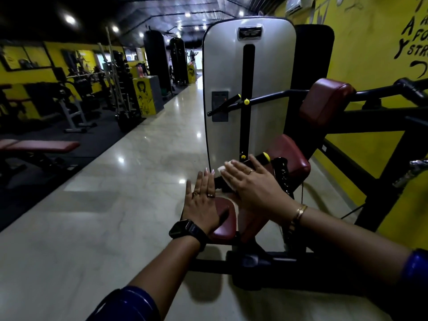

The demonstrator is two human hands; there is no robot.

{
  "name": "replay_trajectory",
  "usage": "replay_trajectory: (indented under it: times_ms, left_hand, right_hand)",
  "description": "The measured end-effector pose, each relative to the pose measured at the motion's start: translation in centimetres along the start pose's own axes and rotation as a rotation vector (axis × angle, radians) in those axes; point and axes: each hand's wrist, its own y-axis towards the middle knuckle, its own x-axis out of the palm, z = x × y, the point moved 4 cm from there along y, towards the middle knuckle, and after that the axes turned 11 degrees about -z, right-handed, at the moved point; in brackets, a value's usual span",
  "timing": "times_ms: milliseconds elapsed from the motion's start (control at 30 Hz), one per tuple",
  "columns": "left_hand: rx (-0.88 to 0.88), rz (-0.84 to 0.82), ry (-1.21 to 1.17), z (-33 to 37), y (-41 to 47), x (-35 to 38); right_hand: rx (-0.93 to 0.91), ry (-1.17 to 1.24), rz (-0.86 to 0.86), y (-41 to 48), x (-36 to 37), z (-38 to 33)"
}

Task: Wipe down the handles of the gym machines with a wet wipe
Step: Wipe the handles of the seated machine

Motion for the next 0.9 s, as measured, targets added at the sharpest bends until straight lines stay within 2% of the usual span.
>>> replay_trajectory:
  times_ms: [133,200,333,433,500,567,700,900]
  left_hand:
    - [-0.040,0.049,-0.121,0.6,0.3,-0.3]
    - [-0.058,0.091,-0.157,0.9,0.4,-0.6]
    - [-0.098,0.131,-0.088,0.8,0.7,-0.1]
    - [-0.118,0.094,-0.034,0.5,0.8,0.6]
    - [-0.077,0.118,-0.091,0.6,0.5,0.5]
    - [-0.039,0.054,-0.163,0.7,0.4,0.8]
    - [-0.059,0.135,-0.217,0.6,0.2,0.5]
    - [-0.046,0.173,-0.189,0.6,-0.1,0.3]
  right_hand:
    - [0.216,0.035,0.040,-0.8,-1.5,2.6]
    - [0.251,0.026,0.066,-1.6,-1.6,2.3]
    - [0.116,0.042,0.057,-2.1,-0.5,-1.3]
    - [0.044,0.042,0.012,-0.6,-0.1,-2.3]
    - [0.082,0.047,0.000,0.2,-0.4,-1.0]
    - [0.164,0.067,-0.013,0.2,-1.0,0.7]
    - [0.226,0.077,0.016,-1.4,-1.4,1.3]
    - [-0.006,0.053,-0.005,-0.9,-0.1,-1.6]
